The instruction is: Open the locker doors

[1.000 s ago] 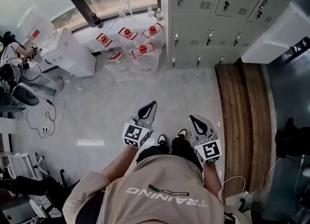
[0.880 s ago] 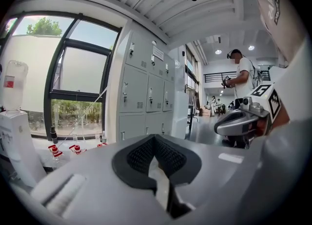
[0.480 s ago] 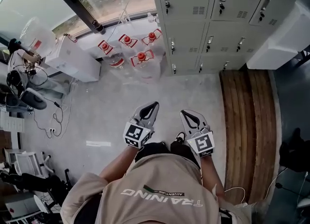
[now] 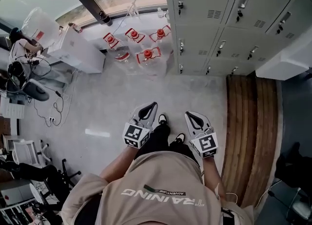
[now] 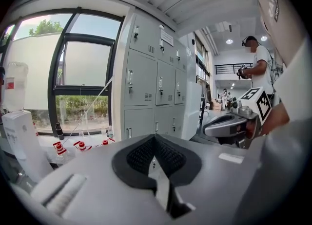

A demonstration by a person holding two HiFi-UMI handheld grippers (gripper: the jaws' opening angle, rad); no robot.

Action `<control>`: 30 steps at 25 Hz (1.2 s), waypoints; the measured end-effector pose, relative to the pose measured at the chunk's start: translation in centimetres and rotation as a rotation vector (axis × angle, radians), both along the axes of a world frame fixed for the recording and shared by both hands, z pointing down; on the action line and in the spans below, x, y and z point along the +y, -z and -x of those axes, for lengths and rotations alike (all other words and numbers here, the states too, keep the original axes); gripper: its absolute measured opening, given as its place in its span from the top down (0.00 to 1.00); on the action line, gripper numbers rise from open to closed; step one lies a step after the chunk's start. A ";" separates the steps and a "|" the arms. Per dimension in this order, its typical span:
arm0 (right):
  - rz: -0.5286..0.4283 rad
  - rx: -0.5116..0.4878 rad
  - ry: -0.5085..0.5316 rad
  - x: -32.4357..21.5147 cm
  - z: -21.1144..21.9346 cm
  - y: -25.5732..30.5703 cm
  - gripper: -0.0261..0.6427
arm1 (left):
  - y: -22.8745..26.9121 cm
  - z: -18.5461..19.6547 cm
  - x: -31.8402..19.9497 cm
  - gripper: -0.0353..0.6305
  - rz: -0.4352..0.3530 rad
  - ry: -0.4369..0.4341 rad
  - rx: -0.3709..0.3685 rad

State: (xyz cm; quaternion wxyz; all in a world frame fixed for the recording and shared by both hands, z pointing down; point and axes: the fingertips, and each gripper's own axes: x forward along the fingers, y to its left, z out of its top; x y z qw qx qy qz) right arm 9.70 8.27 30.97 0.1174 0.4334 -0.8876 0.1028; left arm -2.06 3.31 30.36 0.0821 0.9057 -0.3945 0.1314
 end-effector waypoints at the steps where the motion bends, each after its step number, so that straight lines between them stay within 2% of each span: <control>1: -0.006 -0.007 -0.008 -0.9 0.0 0.1 0.95 | 0.0 0.1 -0.8 0.94 -0.003 0.001 0.007; 6: -0.042 -0.056 -0.054 -6.2 0.8 2.2 0.95 | 1.0 0.7 -5.8 0.94 -0.040 -0.014 0.046; 13: -0.080 -0.033 -0.082 -13.2 3.4 4.3 0.95 | 2.7 3.1 -13.4 0.94 -0.105 -0.046 0.082; 17: -0.073 -0.009 -0.084 -15.9 5.7 4.4 0.95 | 2.3 5.5 -16.7 0.94 -0.087 -0.037 0.106; 21: -0.047 0.016 -0.080 -17.5 7.0 4.0 0.95 | 2.0 6.2 -18.4 0.94 -0.080 -0.056 0.166; 23: -0.036 0.024 -0.072 -18.1 7.3 3.7 0.95 | 1.7 6.2 -18.8 0.94 -0.086 -0.061 0.156; 30: -0.086 -0.091 -0.095 -22.1 6.6 6.0 0.95 | 3.3 6.0 -21.1 0.94 -0.075 -0.020 0.189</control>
